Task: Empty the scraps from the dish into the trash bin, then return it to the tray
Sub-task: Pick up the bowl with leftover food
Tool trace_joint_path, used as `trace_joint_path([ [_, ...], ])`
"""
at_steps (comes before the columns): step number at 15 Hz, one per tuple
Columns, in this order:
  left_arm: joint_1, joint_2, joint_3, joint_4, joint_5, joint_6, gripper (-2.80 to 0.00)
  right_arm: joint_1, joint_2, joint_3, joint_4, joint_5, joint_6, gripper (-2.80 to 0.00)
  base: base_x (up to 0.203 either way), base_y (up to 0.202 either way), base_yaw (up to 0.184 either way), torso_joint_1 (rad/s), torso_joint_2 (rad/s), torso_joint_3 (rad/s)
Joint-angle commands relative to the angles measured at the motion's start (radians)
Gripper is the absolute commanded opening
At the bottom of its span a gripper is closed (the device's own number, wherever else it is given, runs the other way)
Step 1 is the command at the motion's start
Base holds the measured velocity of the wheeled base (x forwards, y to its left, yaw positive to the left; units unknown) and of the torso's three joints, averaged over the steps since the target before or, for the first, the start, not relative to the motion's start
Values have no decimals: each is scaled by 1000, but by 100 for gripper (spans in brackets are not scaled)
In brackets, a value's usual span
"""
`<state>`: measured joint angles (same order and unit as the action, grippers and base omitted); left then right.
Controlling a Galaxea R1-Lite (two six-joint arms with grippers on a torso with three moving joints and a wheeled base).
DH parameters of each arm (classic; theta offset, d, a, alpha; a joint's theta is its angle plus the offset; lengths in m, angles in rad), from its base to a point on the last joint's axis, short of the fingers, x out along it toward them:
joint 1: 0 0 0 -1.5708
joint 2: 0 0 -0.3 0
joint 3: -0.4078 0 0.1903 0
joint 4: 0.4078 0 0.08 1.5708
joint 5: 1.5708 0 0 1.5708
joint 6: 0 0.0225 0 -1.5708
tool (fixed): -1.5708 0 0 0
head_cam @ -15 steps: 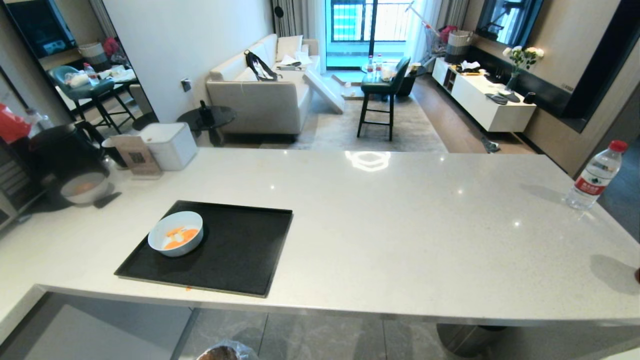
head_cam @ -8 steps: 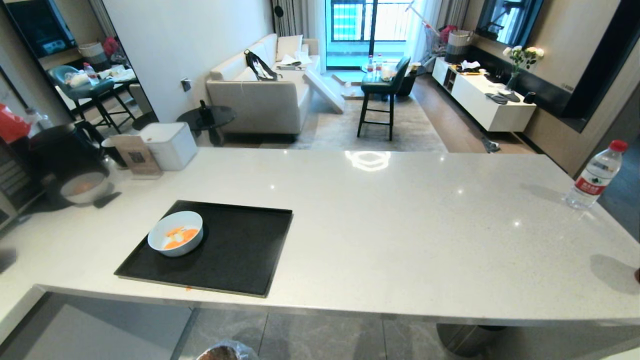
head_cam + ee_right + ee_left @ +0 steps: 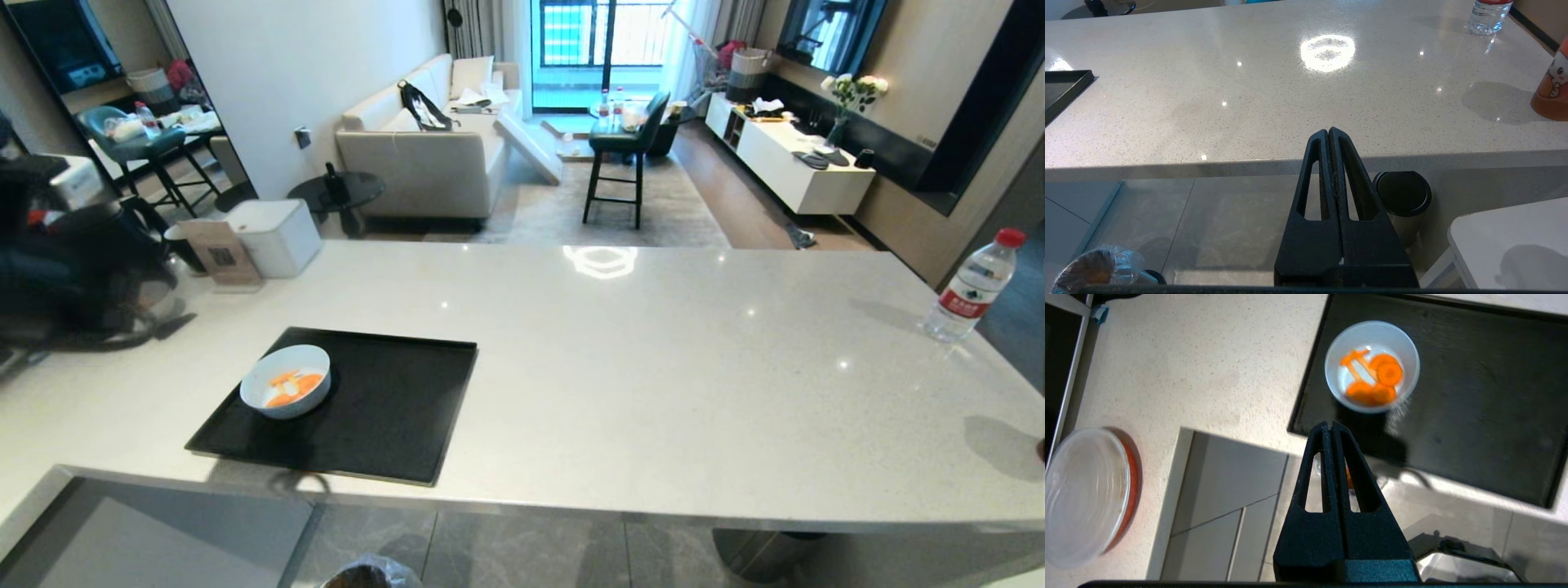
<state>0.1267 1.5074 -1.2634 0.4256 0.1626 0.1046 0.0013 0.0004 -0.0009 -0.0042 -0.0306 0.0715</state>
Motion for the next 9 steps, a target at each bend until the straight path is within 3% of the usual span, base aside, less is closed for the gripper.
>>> trace_joint_path([
  [1,54,280,-120,-33,-55,7,-280,0,0,0,0,0,1,-280,0,0,0,0,0,0],
  [3,104,388,-206,-58,-164,16,-280,0,0,1,0,0,1,-280,0,0,0,0,0,0],
  [4,130,430,-235,-64,-204,24,0,0,0,-1,0,0,1,-280,0,0,0,0,0,0],
  [7,193,525,-287,-73,-323,58,0,0,0,1,0,0,1,-280,0,0,0,0,0,0],
  [9,230,575,-322,-73,-339,117,0,0,0,-1,0,0,1,-280,0,0,0,0,0,0],
])
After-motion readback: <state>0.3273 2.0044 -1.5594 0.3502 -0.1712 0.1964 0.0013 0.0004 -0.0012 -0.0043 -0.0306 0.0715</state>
